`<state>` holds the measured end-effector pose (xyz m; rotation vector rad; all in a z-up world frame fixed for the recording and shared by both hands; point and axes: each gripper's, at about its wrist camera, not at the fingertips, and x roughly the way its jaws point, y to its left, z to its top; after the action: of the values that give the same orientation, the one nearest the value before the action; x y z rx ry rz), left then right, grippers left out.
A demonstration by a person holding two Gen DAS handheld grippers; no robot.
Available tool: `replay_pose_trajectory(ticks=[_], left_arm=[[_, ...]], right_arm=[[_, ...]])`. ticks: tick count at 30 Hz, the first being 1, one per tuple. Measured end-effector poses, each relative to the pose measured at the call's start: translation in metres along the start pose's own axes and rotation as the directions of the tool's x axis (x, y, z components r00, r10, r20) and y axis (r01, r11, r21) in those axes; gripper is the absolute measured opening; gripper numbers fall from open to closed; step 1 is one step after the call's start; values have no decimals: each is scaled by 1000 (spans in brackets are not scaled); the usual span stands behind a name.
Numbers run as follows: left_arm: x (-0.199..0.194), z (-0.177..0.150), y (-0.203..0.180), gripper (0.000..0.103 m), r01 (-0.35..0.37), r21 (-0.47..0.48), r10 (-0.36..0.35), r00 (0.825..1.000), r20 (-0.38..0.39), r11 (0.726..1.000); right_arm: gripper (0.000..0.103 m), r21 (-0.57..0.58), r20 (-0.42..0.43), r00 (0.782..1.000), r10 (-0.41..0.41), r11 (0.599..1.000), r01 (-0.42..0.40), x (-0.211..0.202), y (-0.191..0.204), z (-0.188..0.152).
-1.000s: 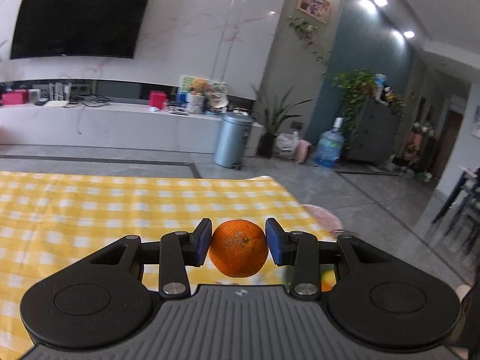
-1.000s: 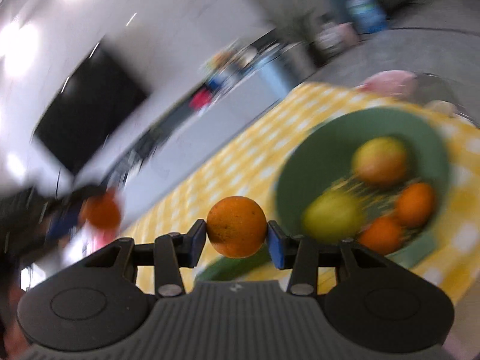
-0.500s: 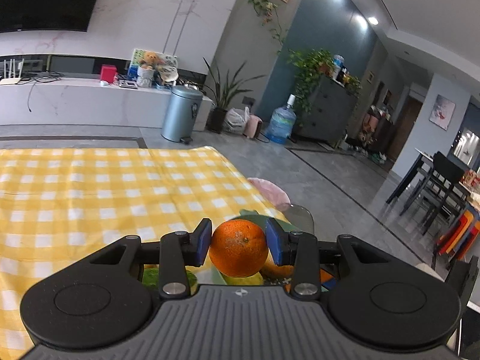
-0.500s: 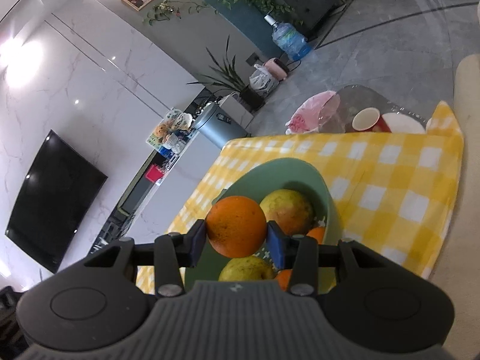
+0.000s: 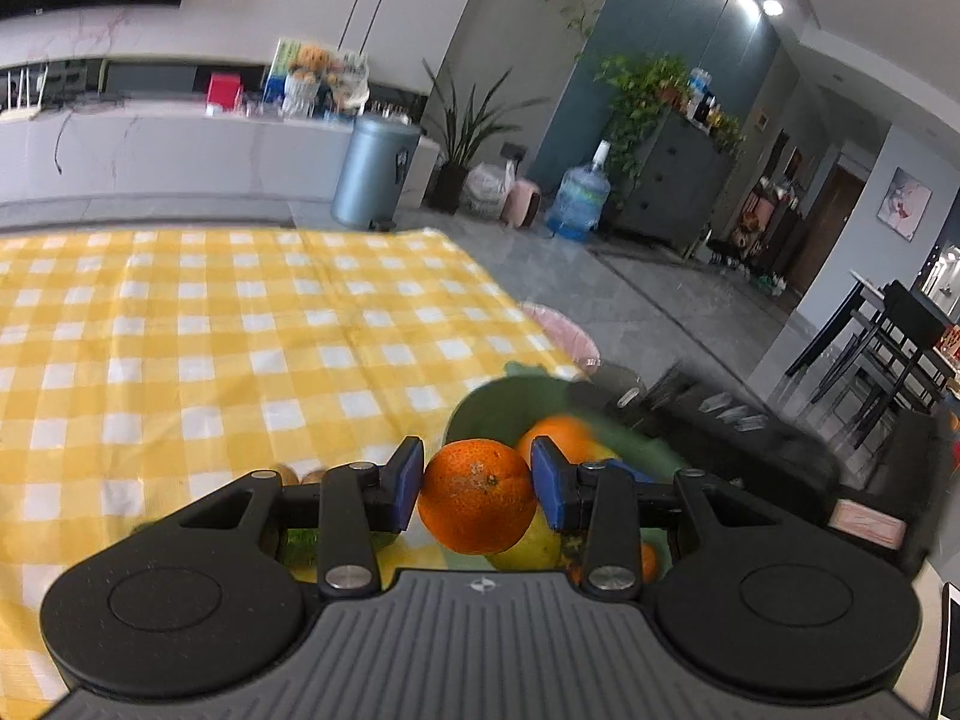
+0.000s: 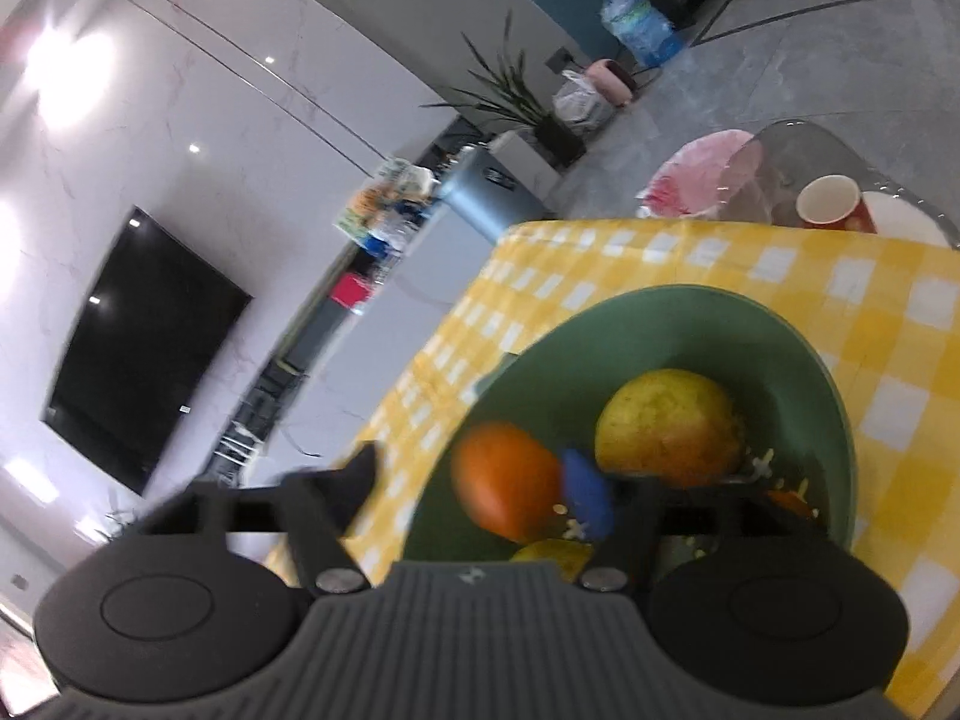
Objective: Organize fruits
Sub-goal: 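Open the right tool into the bowl while the left tool releases its mandarin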
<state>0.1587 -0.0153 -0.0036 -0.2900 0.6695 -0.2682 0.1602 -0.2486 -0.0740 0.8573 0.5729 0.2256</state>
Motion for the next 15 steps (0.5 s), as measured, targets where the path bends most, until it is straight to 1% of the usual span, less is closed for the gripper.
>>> replay_pose_trajectory(ticks=[1, 3, 5, 7, 10, 12, 13, 15], left_arm=[[1, -1, 0, 44, 5, -1, -5, 1000, -8, 1000], [4, -3, -2, 44, 16, 7, -16, 1000, -14, 1000], [7, -5, -4, 44, 29, 11, -28, 999, -20, 1000], [13, -5, -10, 44, 60, 10, -60, 998, -34, 998], [25, -8, -18, 44, 138, -8, -138, 987, -82, 990], [34, -10, -22, 44, 180, -30, -183, 977, -107, 983], [39, -10, -24, 44, 190, -33, -193, 974, -116, 981], [49, -9, -29, 44, 189, -27, -191, 973, -131, 982]], right_arm=[[85, 7, 17, 1000, 16, 1000, -16, -5, -2, 1], [85, 26, 68, 997, 39, 999, -41, -21, -5, 1], [83, 48, 130, 990, 61, 997, -67, -37, -10, 0], [87, 78, 193, 978, 80, 992, -97, -52, -16, 0], [87, 130, 270, 958, 99, 982, -138, -68, -27, 2], [87, 170, 276, 952, 131, 968, -183, -70, -36, 5], [87, 190, 269, 952, 148, 961, -203, -69, -39, 5], [87, 207, 258, 953, 159, 954, -215, -67, -41, 5]])
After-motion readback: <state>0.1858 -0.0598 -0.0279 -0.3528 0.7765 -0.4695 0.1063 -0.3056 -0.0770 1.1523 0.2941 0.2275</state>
